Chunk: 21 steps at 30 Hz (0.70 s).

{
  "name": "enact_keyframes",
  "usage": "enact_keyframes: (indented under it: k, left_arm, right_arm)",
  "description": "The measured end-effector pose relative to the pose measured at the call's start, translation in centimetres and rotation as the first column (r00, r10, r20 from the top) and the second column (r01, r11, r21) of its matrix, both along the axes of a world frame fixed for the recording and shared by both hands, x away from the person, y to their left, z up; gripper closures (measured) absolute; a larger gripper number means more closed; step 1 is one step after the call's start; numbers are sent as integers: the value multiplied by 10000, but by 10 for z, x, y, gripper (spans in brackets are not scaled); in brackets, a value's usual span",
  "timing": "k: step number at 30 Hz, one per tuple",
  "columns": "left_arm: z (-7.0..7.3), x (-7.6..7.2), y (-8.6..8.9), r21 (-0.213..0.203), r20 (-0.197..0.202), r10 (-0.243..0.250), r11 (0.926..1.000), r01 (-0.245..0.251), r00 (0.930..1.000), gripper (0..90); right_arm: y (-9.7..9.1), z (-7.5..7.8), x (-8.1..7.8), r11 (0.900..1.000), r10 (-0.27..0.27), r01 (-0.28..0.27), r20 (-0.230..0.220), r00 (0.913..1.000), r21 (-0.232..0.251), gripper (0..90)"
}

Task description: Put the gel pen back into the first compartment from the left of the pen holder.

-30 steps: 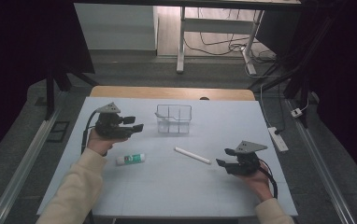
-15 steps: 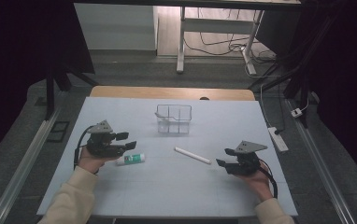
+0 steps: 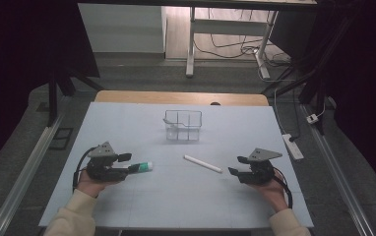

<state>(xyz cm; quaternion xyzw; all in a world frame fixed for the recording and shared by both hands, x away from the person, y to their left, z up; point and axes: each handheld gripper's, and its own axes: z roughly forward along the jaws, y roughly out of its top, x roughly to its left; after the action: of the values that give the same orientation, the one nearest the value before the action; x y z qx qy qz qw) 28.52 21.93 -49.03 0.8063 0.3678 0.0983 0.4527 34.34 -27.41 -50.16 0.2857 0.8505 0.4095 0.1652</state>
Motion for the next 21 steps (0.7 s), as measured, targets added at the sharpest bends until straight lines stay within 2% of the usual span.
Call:
enact_keyframes:
  k: [2, 5, 14, 21]
  left_arm:
    - [-3, -2, 0, 23, -75, 30, 10000, -30, 10000, 405]
    - [-5, -3, -1, 375, -6, 82, 9993, -82, 10000, 399]
    - [-7, -2, 0, 401, -32, 141, 9991, -139, 9999, 386]
    - [-8, -1, 0, 446, -43, 119, 9989, -117, 9999, 378]
  right_arm:
    - [0, 0, 0, 10000, -3, 3, -8, 10000, -17, 398]
    - [1, 1, -1, 10000, 31, -31, 137, 9999, -42, 402]
    - [0, 2, -1, 10000, 39, -39, 190, 9998, 1, 402]
    - [0, 2, 0, 9999, 35, -35, 23, 10000, -104, 396]
